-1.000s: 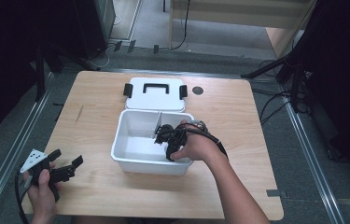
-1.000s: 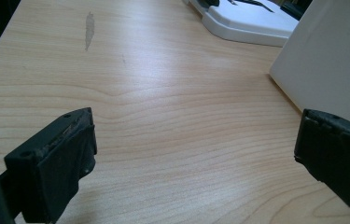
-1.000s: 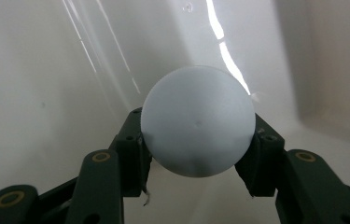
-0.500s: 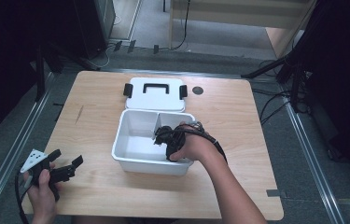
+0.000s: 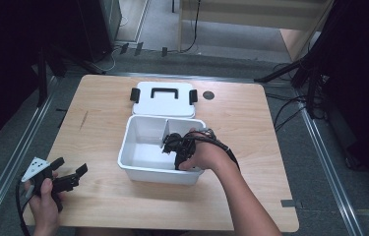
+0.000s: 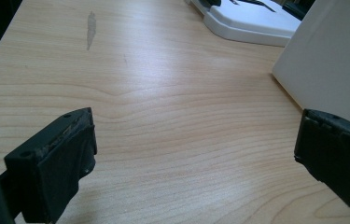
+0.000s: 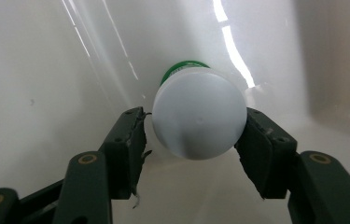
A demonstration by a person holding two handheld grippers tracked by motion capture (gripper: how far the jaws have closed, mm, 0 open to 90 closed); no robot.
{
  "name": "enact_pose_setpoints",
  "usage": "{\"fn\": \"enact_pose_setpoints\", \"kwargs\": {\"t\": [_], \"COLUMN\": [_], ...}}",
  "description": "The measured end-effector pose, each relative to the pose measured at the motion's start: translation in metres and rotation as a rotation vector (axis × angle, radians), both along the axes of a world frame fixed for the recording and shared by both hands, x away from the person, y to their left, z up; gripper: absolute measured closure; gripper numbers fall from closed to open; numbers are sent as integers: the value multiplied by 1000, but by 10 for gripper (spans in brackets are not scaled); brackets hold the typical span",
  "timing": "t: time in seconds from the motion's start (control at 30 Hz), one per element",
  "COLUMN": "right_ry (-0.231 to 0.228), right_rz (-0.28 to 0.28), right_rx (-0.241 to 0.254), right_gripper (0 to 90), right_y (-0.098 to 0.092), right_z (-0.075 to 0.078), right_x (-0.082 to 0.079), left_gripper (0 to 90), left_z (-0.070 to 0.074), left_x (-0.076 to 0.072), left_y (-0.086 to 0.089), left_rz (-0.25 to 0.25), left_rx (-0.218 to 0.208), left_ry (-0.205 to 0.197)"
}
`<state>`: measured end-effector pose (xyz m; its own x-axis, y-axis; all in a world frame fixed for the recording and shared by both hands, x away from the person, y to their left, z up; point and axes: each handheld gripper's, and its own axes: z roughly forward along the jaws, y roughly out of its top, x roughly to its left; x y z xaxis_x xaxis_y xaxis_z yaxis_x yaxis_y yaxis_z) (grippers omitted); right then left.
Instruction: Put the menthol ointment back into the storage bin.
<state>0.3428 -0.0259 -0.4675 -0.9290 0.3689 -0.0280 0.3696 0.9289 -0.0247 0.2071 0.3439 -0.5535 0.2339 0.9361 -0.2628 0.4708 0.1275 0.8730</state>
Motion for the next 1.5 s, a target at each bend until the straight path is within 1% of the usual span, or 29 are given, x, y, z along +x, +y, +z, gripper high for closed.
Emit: {"fn": "enact_pose_setpoints", "kwargs": {"t": [0.07, 0.1, 0.17, 0.23, 0.27, 0.3, 0.33, 0.37, 0.43, 0.47, 0.5, 0.53, 0.57, 0.7, 0.73, 0.77, 0.8, 0.83, 0.87, 0.9, 1.0, 1.07, 1.1, 1.13, 1.27, 1.33, 1.37, 1.47, 1.5], "right_ry": [-4, -12, -16, -18, -24, -24, -40, -40, -60, -76, -76, -89, -97, -113, -123, -123, -122, -124, -124, -127, -147, -151, -151, -160, -172, -174, -175, -177, -177], "right_rz": [3, 6, 6, -5, -8, -8, -17, -17, -17, -27, -27, -47, -53, -66, -78, -78, -88, -89, -89, -93, -117, -131, -131, -139, -160, -169, -177, -209, -209], "right_rx": [4, 23, 31, 58, 82, 82, 87, 87, 90, 104, 104, 130, 141, 165, 181, 181, 210, 221, 221, 231, 237, 240, 240, 239, 233, 232, 236, 237, 237], "right_gripper": [433, 422, 416, 406, 391, 391, 376, 376, 363, 356, 356, 350, 349, 340, 339, 339, 338, 337, 337, 337, 333, 330, 330, 326, 320, 318, 317, 317, 317], "right_y": [0, -2, -2, -4, -6, -6, -9, -9, -13, -17, -17, -23, -26, -35, -41, -41, -47, -50, -50, -53, -68, -75, -75, -83, -97, -101, -108, -120, -120], "right_z": [1, 5, 7, 13, 20, 20, 28, 28, 35, 44, 44, 53, 57, 68, 75, 75, 82, 86, 86, 89, 99, 102, 102, 104, 106, 106, 105, 102, 102], "right_x": [-1, -1, -2, -3, -4, -4, -5, -5, -5, -5, -5, -5, -5, -5, -6, -6, -7, -8, -8, -8, -10, -10, -10, -10, -11, -12, -13, -13, -13], "left_gripper": [0, 0, 0, 0, 0, 0, 0, 0, 0, 0, 0, 0, 0, 0, 0, 0, 0, 0, 0, 0, 0, 0, 0, 0, 0, 0, 0, 0, 0], "left_z": [0, 0, 0, 0, 0, 0, 0, 0, 0, 0, 0, 0, 0, 0, 0, 0, 0, 0, 0, 0, 0, 0, 0, 0, 0, 0, 0, 0, 0], "left_x": [0, 0, 0, 0, 0, 0, 0, 0, 0, 0, 0, 0, 0, 0, 0, 0, 0, 0, 0, 0, 0, 0, 0, 0, 0, 0, 0, 0, 0], "left_y": [0, 0, 0, 0, 0, 0, 0, 0, 0, 0, 0, 0, 0, 0, 0, 0, 0, 0, 0, 0, 0, -1, -1, -1, -1, -1, -1, -1, -1], "left_rz": [-1, -1, -1, -2, -1, -1, -2, -2, -2, 0, -2, -2, -2, 1, 0, 1, 1, 1, 1, 1, 0, 1, 1, 0, 0, 1, 0, -1, -1], "left_rx": [3, 2, 2, 4, 5, 5, 4, 4, 3, 3, 3, 5, 4, 2, 2, 3, 2, 2, 2, 3, 2, 3, 3, 3, 3, 2, 2, 4, 4], "left_ry": [-1, -1, -1, 0, 0, 0, 0, -1, -1, 0, 0, -2, -3, -4, -3, -4, -3, -3, -3, -2, -2, -2, -2, -2, -3, -3, -3, -2, -2]}}
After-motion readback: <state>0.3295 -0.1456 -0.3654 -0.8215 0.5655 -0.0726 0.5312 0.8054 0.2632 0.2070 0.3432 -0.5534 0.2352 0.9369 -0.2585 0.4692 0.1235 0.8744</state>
